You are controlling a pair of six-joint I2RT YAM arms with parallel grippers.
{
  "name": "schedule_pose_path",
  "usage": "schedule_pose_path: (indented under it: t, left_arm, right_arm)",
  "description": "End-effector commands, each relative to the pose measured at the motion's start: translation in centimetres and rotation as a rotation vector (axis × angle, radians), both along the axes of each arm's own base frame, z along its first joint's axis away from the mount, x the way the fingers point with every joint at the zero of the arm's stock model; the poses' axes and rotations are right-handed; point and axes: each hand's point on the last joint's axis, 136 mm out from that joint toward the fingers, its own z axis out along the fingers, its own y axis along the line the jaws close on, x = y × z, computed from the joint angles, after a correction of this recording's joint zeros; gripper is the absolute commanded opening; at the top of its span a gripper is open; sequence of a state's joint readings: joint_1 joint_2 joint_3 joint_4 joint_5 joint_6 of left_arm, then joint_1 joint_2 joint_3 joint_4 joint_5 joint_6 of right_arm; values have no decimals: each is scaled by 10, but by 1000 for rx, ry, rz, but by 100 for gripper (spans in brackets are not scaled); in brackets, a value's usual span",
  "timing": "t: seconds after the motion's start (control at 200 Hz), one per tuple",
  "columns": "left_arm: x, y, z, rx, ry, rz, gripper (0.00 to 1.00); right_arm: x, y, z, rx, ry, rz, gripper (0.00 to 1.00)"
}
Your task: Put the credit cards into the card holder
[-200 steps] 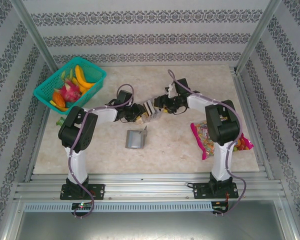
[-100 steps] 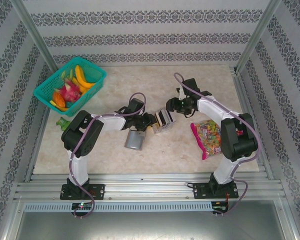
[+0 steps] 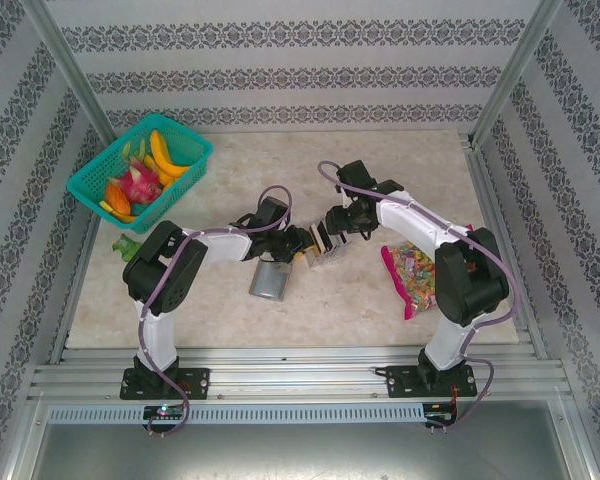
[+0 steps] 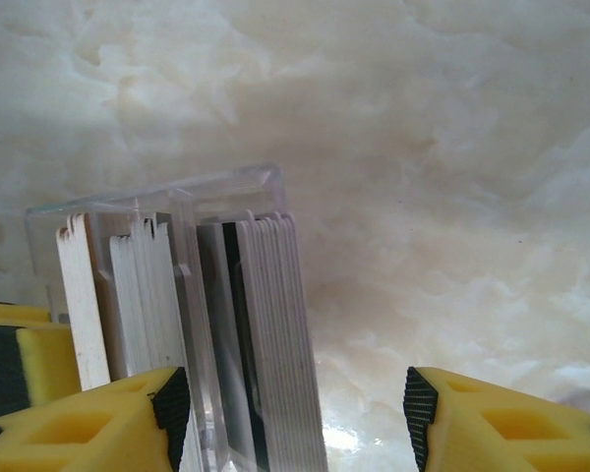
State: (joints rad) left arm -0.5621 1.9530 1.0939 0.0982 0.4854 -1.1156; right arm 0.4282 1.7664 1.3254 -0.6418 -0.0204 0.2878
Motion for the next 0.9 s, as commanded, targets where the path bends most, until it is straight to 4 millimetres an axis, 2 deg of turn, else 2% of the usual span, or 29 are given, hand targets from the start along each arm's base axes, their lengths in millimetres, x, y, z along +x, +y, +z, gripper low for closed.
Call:
schedule_pose_path:
  t: [0.0,0.325,0.495,0.704,0.894]
  left_arm:
    - [-4,1,-1,9,12,23,37]
    - [-4,1,-1,10,12,25,37]
    - [-5,2,-2,14,16,25,37]
    - [-5,2,-3,15,18,26,37]
    - [-5,2,-3,14,20,24,36]
  right_arm:
    - [3,-7,-5,-63,5,-7,62]
    - [4,-19,-18,-182,19,-3,60]
    - [8,-24,-6,-274,-37,4,59]
    - [10,-21,5,-294,-70,18,56]
    - [10,-17,13,-310,-93,41,49]
